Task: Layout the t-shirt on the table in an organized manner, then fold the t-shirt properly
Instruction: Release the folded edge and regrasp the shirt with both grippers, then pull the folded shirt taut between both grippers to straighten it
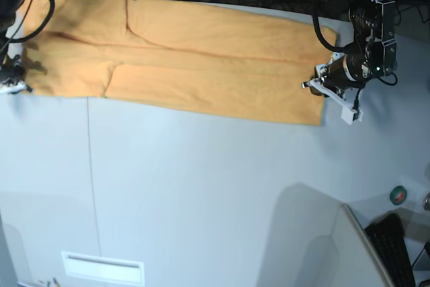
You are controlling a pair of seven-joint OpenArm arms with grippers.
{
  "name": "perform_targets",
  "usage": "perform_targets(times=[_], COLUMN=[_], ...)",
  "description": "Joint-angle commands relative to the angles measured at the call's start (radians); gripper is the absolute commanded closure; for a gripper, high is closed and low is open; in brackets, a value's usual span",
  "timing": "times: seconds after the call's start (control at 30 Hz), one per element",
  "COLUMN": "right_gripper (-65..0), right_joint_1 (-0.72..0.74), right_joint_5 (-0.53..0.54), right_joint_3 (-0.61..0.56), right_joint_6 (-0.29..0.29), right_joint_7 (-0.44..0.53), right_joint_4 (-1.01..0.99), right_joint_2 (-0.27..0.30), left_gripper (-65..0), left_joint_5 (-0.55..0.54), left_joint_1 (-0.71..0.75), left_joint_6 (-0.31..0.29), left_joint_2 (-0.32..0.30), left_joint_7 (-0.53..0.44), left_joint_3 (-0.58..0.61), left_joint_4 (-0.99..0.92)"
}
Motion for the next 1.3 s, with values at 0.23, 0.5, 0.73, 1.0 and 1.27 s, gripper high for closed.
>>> perform_targets(times=[0.23, 0.5, 0.73, 1.0, 1.27], right_gripper=[0.0, 0.0, 0.0, 0.0, 0.0], right_joint_1=[-0.088, -0.300, -0.349, -0.382, -0.257], right_joint_5=[-0.004, -0.004, -0.004, -0.004, -0.006], right_joint_3=[0.007, 0.008, 0.002, 0.011, 0.002], right_joint_6=[0.000, -0.003, -0.003, -0.003, -0.003], right_joint_7=[-0.021, -0.354, -0.273, -0.280, -0.277], right_joint_4=[0.247, 0.674, 0.517, 0.680, 0.413], right_joint_2=[0.009, -0.162, -0.207, -0.204, -0.149], left_gripper=[0.0, 0.0, 0.0, 0.0, 0.0], left_joint_5=[-0.011, 0.055, 0.260, 0.263, 0.355], left_joint_1=[0.043, 0.044, 0.044, 0.044, -0.016], left_joint_6=[-0.009, -0.009, -0.009, -0.009, -0.009], left_joint_2=[-0.009, 0.007, 0.058, 0.063, 0.092], left_joint_7=[-0.008, -0.008, -0.008, -0.008, -0.008], left_joint_3=[-0.008, 0.003, 0.003, 0.003, 0.097], left_joint_4=[0.156, 0.150, 0.150, 0.159, 0.026])
